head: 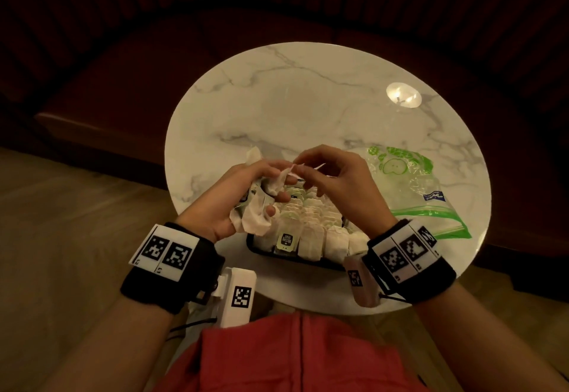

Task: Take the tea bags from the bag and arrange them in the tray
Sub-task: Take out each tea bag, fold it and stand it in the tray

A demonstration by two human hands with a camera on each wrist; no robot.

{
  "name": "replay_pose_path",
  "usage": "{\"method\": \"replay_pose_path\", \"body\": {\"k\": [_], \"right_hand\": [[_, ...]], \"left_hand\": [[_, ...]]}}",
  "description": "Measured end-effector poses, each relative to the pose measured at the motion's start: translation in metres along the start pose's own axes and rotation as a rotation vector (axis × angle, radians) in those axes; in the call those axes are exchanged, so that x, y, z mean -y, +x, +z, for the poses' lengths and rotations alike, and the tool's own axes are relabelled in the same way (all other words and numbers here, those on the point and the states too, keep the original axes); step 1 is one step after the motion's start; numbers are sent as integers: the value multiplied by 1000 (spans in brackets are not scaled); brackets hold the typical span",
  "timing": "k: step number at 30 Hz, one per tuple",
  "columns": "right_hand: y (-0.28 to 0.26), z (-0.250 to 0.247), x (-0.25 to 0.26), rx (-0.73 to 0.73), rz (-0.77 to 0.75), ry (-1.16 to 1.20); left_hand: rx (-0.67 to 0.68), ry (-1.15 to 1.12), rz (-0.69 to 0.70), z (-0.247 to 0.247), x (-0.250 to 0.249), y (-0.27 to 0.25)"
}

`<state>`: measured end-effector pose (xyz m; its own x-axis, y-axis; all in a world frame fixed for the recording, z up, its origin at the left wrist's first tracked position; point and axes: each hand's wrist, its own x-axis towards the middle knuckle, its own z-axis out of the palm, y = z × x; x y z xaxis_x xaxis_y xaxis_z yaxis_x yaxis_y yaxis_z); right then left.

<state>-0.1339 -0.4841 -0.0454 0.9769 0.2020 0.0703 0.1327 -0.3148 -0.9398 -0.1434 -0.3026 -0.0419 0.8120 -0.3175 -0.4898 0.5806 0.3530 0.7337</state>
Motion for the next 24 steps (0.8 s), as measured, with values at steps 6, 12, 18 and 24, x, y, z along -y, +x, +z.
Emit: {"method": "replay_pose_path", "body": {"k": [6, 12, 18, 24], "right_hand": [[-2, -1, -4, -58, -5, 116], [-9, 4, 5, -19, 64, 301], [-2, 8, 1, -64, 3, 255], [-2, 12, -2, -59, 67, 301]], "left_hand": [[-33, 78, 97, -2, 2, 0], [-89, 130, 283, 1, 4, 2], [-54, 135, 247, -1, 4, 4], [-106, 111, 235, -7, 4, 5]]}}
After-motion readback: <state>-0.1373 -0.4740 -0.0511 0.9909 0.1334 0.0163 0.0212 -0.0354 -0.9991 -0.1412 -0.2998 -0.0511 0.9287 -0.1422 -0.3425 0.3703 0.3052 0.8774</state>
